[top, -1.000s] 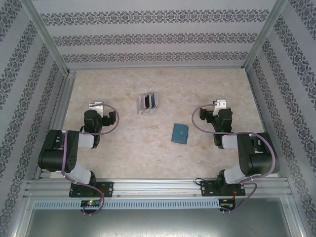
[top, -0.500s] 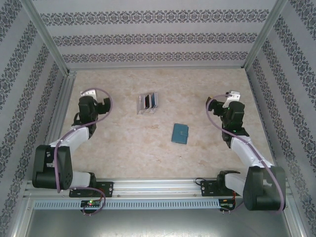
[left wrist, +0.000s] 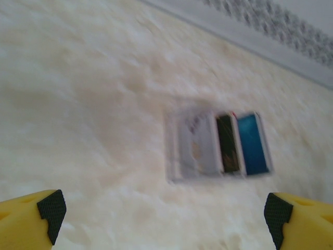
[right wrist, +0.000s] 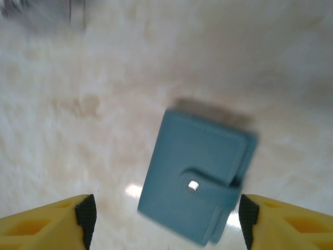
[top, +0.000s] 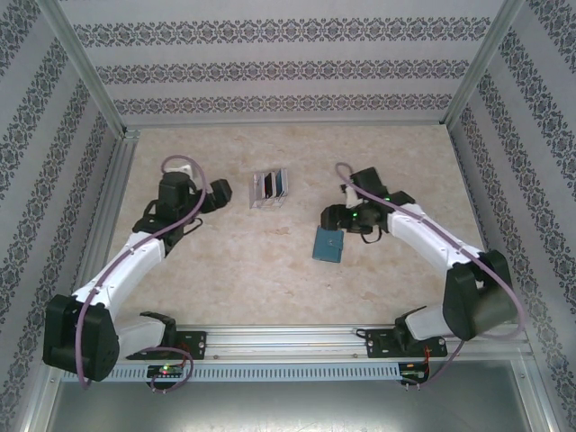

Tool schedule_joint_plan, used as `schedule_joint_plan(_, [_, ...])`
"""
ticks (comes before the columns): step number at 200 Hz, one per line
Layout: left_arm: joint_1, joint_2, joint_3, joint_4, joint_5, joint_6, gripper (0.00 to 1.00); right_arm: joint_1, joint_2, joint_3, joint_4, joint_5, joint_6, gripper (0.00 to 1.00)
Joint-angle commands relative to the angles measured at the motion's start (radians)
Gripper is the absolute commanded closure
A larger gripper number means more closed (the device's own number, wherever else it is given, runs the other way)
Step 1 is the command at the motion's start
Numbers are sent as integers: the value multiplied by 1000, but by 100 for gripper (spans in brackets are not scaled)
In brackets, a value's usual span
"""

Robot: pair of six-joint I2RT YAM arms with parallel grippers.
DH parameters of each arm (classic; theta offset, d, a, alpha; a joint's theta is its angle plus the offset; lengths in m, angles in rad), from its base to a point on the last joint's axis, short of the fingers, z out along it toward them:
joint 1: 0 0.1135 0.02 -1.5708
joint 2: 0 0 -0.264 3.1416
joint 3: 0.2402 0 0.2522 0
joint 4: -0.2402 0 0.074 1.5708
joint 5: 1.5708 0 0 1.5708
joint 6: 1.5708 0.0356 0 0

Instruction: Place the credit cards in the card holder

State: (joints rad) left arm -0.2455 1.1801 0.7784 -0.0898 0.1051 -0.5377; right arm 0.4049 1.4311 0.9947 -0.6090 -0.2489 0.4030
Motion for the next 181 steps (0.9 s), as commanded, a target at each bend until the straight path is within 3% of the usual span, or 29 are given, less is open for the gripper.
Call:
schedule_joint_plan(1, [-94, 14, -1, -47, 1, -38, 0, 85, 42, 69, -269, 149, -53, 31])
schedule_joint_plan(17, [-174, 25, -28, 3, -11, -19, 0, 102, 94, 87, -298, 182, -64, 36])
schedule_joint_plan(36, [-243, 40, -49, 55, -15, -15, 0, 116, 141, 114, -314, 225, -74, 49])
schedule_joint_plan(82, [-317, 125, 3, 49, -10, -6, 0, 149, 272, 197, -296, 243, -114, 49])
schedule_joint_plan(145, [-321, 134, -6, 53, -34, -32, 0, 146, 428, 252, -284, 275, -165, 52])
schedule_joint_plan(165, [-322, 130, -19, 61, -35, -43, 0, 156, 454, 246, -272, 306, -170, 60])
schedule_joint_plan(181, [-321, 142, -11, 54, -31, -30, 0, 155, 465, 243, -265, 305, -166, 85])
